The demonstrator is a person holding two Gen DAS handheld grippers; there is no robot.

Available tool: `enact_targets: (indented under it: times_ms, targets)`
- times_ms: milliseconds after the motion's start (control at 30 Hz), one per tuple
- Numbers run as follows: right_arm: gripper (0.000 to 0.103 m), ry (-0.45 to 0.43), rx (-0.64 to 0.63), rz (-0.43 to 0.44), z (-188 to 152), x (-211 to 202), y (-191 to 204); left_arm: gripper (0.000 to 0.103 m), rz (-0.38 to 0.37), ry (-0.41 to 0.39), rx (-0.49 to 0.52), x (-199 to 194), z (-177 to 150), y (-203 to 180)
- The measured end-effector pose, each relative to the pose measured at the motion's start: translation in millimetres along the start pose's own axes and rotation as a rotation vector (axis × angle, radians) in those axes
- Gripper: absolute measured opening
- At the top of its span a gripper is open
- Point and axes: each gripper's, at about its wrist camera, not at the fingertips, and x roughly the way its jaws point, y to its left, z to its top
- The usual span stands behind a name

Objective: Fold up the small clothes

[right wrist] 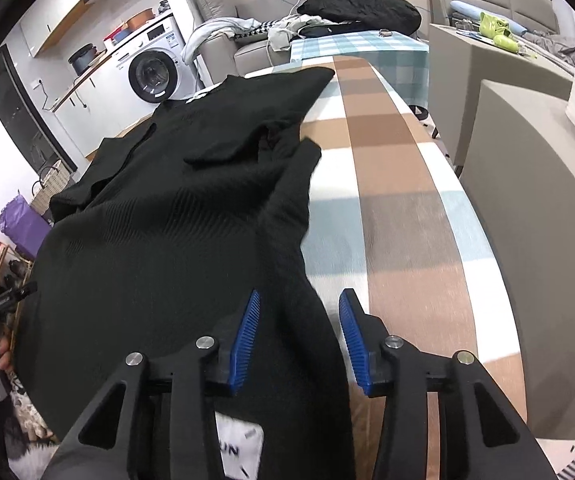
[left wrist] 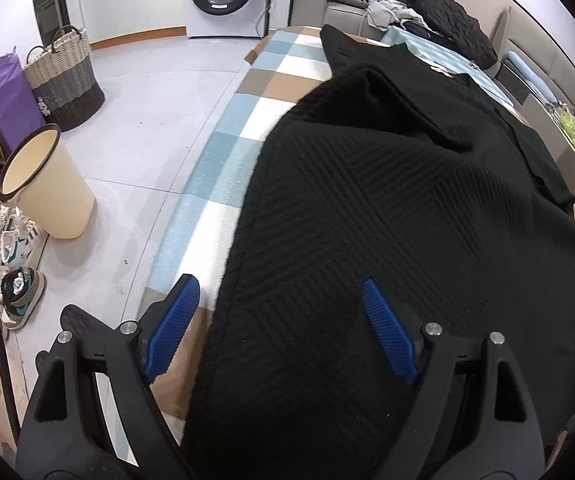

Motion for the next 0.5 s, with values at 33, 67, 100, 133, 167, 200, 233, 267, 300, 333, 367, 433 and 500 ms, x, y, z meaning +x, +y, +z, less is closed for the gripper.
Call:
enact_targets:
  times_ms: [33, 67, 100, 133, 167, 200, 233, 267, 300, 333, 367, 433, 500]
  targets:
    - [0.043, 0.005, -0.004, -0.004, -3, -1, -1, 0.079, -0.008, 0.000, 0.004, 1, 0, -1]
    - [0.043, 0.008, -0.013, -0.008, -5, -1, -1, 0.078, -0.020, 0.001, 0.011, 2, 0, -3]
    - [0.043, 0.008, -0.025, -0.017, -7, -2, -1, 0.077, -0.024, -0.002, 0.020, 2, 1, -4]
    - [0.043, 0.010, -0.031, -0.022, -9, -2, -1, 0.075, -0.021, -0.003, 0.026, 2, 1, -5]
    - [0.043, 0.013, -0.036, -0.026, -11, -2, -1, 0.075, -0.017, 0.000, 0.029, 2, 1, -5]
    - [0.043, 0.014, -0.038, -0.023, -12, -3, -1, 0.075, -0.017, 0.008, 0.029, 2, 1, -4]
    - [0.043, 0.016, -0.038, -0.016, -14, -5, -2, 0.075, -0.021, 0.016, 0.027, 1, 0, -2]
    - [0.043, 0.018, -0.041, -0.009, -15, -7, -3, 0.075, -0.028, 0.023, 0.020, 0, -1, 0]
    - [0.043, 0.020, -0.042, -0.009, -17, -8, -3, 0.075, -0.038, 0.027, 0.011, -3, -3, 4]
    - [0.044, 0.020, -0.045, -0.007, -19, -11, -3, 0.075, -0.045, 0.027, 0.007, -6, -6, 7]
    - [0.045, 0.021, -0.046, -0.005, -20, -13, -3, 0.075, -0.048, 0.024, 0.003, -11, -9, 10]
    - [0.051, 0.022, -0.043, 0.002, -25, -18, -4, 0.075, -0.048, 0.020, 0.004, -17, -15, 13]
    - [0.054, 0.018, -0.039, 0.008, -28, -21, -4, 0.075, -0.040, 0.017, 0.008, -21, -21, 16]
